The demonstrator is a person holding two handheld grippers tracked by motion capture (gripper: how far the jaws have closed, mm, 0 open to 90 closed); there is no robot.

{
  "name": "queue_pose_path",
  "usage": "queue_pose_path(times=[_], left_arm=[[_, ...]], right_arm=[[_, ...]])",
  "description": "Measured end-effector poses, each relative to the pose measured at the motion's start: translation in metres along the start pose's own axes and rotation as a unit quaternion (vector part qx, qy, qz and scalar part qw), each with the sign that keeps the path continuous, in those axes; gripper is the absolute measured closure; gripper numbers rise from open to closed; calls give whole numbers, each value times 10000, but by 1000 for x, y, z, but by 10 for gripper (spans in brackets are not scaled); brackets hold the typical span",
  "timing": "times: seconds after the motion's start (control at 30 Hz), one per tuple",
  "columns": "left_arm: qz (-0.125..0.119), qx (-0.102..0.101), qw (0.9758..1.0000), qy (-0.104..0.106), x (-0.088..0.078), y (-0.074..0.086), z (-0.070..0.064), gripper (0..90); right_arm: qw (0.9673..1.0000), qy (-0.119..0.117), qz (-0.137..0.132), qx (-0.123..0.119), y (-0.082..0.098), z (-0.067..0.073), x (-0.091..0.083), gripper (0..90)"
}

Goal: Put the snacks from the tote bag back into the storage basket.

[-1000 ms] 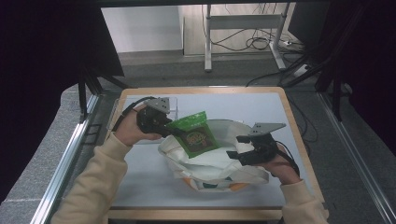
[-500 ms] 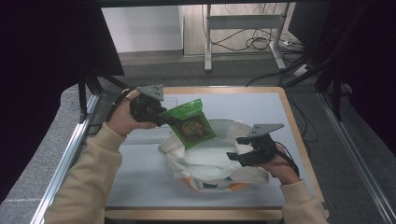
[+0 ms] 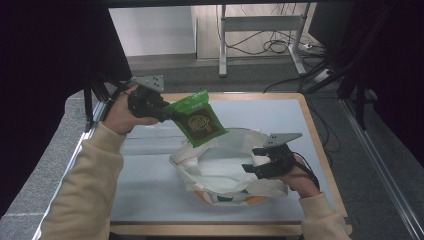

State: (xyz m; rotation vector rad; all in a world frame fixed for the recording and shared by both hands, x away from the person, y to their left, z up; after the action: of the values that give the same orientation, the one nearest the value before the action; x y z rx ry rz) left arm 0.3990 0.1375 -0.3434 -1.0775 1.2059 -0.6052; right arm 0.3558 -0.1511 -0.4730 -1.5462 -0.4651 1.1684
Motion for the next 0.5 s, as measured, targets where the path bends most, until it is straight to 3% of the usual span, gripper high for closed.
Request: queue_pose_path(times=[0.5], left_arm=[[-57,-103,9994,-328,-24,-4,21,755]], right_arm=[[10000,-2,3,22,2,-1,1,285]])
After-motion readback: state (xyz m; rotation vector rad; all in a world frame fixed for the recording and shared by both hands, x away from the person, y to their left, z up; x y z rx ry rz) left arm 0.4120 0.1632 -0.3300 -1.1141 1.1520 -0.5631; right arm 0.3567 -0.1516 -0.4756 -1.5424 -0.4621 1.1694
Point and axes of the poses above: each handheld gripper's, and its own axes: x roughly forward along the jaws, y roughly out of its underside, z roughly to its left, the point moved 7 cm from there along x, roughly forward along the jaws, and after that the axes turned 14 degrees about -z, right-handed, at the moved point
